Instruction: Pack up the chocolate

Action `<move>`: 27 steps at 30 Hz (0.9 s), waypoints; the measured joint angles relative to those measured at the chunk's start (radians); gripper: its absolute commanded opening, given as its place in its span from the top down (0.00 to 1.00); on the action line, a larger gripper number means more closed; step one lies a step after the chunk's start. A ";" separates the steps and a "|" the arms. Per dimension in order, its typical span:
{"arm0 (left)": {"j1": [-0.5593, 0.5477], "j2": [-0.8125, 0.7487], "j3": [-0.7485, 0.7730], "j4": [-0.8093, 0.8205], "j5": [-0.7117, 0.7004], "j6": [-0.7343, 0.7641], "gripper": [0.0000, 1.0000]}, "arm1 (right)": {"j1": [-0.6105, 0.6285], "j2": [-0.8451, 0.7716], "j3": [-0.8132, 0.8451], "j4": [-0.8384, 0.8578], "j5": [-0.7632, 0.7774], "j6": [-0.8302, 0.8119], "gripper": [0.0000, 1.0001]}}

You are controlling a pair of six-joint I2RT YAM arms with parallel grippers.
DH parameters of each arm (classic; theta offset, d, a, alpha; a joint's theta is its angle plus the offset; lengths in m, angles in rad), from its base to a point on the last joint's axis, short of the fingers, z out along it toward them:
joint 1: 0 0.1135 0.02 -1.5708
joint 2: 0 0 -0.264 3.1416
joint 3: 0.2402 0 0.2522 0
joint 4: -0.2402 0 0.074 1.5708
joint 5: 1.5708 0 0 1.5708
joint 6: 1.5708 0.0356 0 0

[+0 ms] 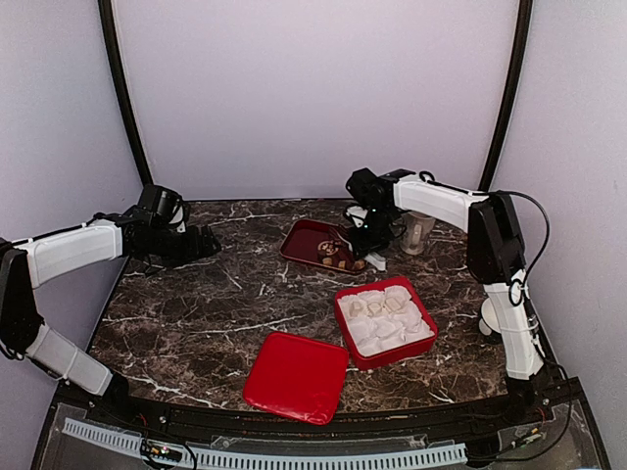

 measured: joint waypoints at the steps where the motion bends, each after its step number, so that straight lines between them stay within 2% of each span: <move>1: 0.000 0.000 0.000 0.000 0.000 0.000 0.09 | 0.000 0.000 0.000 -0.001 -0.001 0.000 0.70; 7: 0.000 0.000 0.000 -0.002 -0.001 0.009 0.09 | 0.001 -0.018 -0.002 -0.003 -0.013 0.001 0.73; 12: 0.000 0.000 0.001 -0.011 -0.002 0.023 0.09 | -0.003 -0.105 -0.043 -0.001 -0.036 0.010 0.73; 20: 0.000 0.000 0.013 -0.021 0.007 0.040 0.09 | -0.015 -0.334 -0.211 -0.002 -0.052 0.019 0.74; 27: 0.000 0.009 0.022 -0.023 0.044 0.045 0.09 | -0.019 -0.594 -0.451 -0.025 -0.058 0.057 0.74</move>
